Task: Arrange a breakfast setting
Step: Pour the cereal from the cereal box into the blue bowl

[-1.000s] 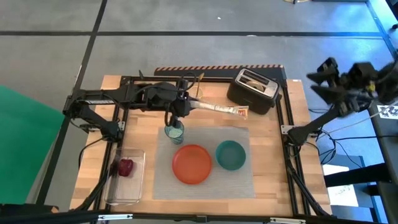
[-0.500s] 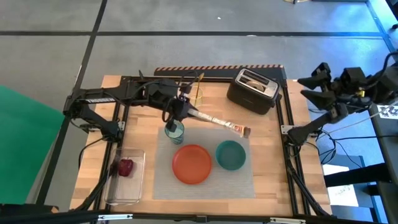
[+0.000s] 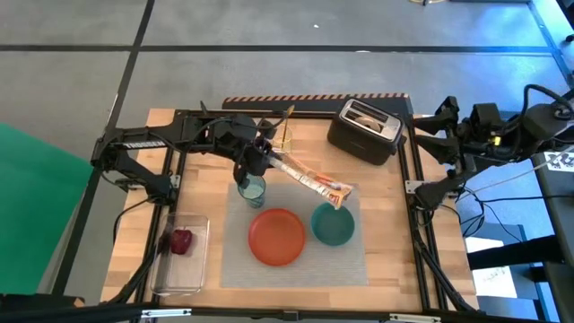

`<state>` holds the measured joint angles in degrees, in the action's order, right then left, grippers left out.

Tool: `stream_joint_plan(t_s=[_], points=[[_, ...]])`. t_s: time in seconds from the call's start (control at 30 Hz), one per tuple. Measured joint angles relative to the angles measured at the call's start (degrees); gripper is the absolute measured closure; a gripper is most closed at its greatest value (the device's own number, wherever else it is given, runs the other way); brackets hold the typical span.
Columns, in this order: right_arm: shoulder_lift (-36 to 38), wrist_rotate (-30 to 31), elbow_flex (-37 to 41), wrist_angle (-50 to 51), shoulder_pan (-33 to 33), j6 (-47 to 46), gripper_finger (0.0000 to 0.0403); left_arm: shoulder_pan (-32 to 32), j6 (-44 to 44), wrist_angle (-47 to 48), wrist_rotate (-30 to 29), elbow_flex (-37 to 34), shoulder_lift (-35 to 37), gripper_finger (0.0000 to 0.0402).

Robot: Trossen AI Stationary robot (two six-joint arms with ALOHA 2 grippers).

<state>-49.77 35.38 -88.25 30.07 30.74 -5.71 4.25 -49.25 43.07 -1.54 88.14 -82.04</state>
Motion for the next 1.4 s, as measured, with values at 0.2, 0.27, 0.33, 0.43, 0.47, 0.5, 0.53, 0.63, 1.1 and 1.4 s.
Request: stream_joint_plan(t_s=[0.2,0.27,0.33,0.43,0.47,0.5,0.53,0.63,1.1,1.4], points=[[0.06,3.12,0.00,-0.01,0.00,-2.08,0.0229,-1.80,-6.45,0.40,-0.82,0.02,0.00,0.0309],[0.16,4.33,0.00,-0.01,0.00,-2.95,0.0229,-2.64,-8.49,1.50,-0.68,0.02,-0.01,0.0309],[0.19,5.79,0.00,-0.01,-0.02,-3.52,0.0229,-3.45,-10.24,2.11,-0.91,0.02,-0.02,0.0309],[0.21,7.30,0.00,-0.03,0.00,-5.04,0.0229,-4.71,-13.99,2.61,-3.36,0.02,0.00,0.0309],[0.19,7.68,0.00,-0.02,0.00,-5.71,0.0229,-5.01,-15.14,2.86,-4.51,0.02,-0.01,0.0309],[0.15,7.87,0.00,-0.01,0.00,-6.08,0.0229,-5.28,-16.25,3.03,-5.48,0.02,-0.02,0.0309],[0.10,8.12,0.00,-0.01,0.00,-6.43,0.0229,-5.57,-17.44,3.08,-6.38,0.02,-0.01,0.0309],[-0.29,8.93,0.00,-0.01,0.00,-7.48,0.0229,-6.26,-20.72,2.99,-8.36,0.02,-0.01,0.0309],[-0.36,10.94,0.00,-0.18,0.00,-7.15,0.0229,-9.91,-32.35,1.39,-9.89,0.09,-2.14,0.0309],[-0.40,11.40,0.00,-0.22,0.00,-7.40,0.0229,-12.96,-40.97,-0.51,-15.96,0.09,-3.85,0.0309]])
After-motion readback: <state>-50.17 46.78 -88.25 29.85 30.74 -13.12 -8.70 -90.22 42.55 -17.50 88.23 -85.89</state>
